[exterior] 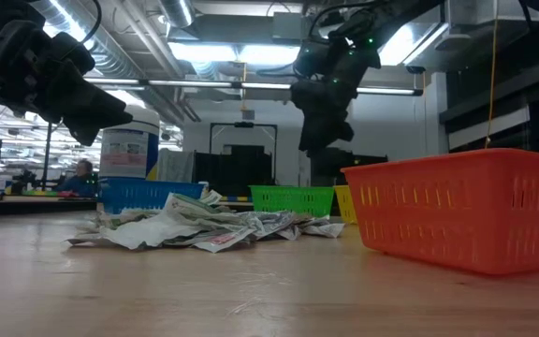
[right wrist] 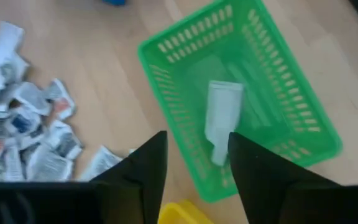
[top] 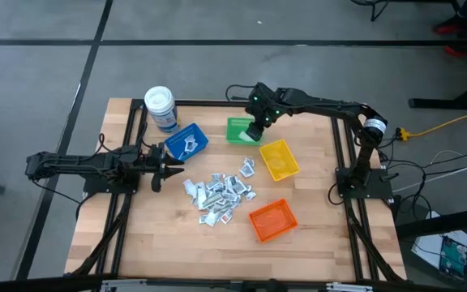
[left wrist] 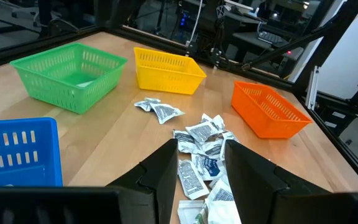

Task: Pick & Place First Aid Supplies
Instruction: Put the white bandage into the green bin

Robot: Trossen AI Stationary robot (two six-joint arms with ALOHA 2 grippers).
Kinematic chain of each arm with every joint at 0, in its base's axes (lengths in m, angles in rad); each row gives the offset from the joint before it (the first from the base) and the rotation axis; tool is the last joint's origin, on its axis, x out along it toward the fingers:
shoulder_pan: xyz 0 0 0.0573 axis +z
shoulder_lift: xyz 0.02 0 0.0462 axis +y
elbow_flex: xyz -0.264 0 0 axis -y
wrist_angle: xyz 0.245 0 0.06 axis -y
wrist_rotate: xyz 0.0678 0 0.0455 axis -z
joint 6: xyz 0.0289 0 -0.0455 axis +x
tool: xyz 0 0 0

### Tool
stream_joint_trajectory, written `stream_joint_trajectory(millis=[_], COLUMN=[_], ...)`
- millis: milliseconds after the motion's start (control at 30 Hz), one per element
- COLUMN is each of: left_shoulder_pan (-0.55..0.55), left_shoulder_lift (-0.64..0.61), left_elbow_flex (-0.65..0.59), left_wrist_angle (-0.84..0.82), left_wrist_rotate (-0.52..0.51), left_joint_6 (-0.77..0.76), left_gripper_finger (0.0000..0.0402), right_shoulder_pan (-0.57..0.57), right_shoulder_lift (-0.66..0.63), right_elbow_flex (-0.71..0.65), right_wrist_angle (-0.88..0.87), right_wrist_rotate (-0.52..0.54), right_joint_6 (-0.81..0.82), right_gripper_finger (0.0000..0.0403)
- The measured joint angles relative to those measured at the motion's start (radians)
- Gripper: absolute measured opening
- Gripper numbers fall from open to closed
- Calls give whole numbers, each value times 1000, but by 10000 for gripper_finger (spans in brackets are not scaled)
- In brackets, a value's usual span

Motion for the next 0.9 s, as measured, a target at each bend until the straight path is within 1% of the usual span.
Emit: stream_joint_trajectory(millis=[67, 167, 267, 467, 600, 767, 900], left_shoulder_pan=[0, 0, 0, 0, 0, 0, 0], left_shoulder_lift=[0, 0, 0, 0, 0, 0, 0], left_elbow_flex=[0, 0, 0, 0, 0, 0, 0], left_wrist_angle=[0, 0, 0, 0, 0, 0, 0], left_wrist_rotate=[0, 0, 0, 0, 0, 0, 0], left_joint_6=[0, 0, 0, 0, 0, 0, 0], left_gripper_finger=[127, 127, 127, 127, 127, 127, 127], right_shoulder_pan=[0, 11, 41, 165, 261, 364, 425], right_shoulder_lift=[0, 0, 0, 0, 0, 0, 3], right_elbow_flex=[0, 0, 0, 0, 0, 0, 0], right_wrist_angle=[34, 86, 106, 105, 113, 161, 218], right_wrist_rotate=[-12, -23, -32, -32, -32, -32, -31], right_joint_6=[2, 79, 37, -77, -66, 0, -13], right_gripper_finger=[181, 185, 185, 185, 185, 185, 185])
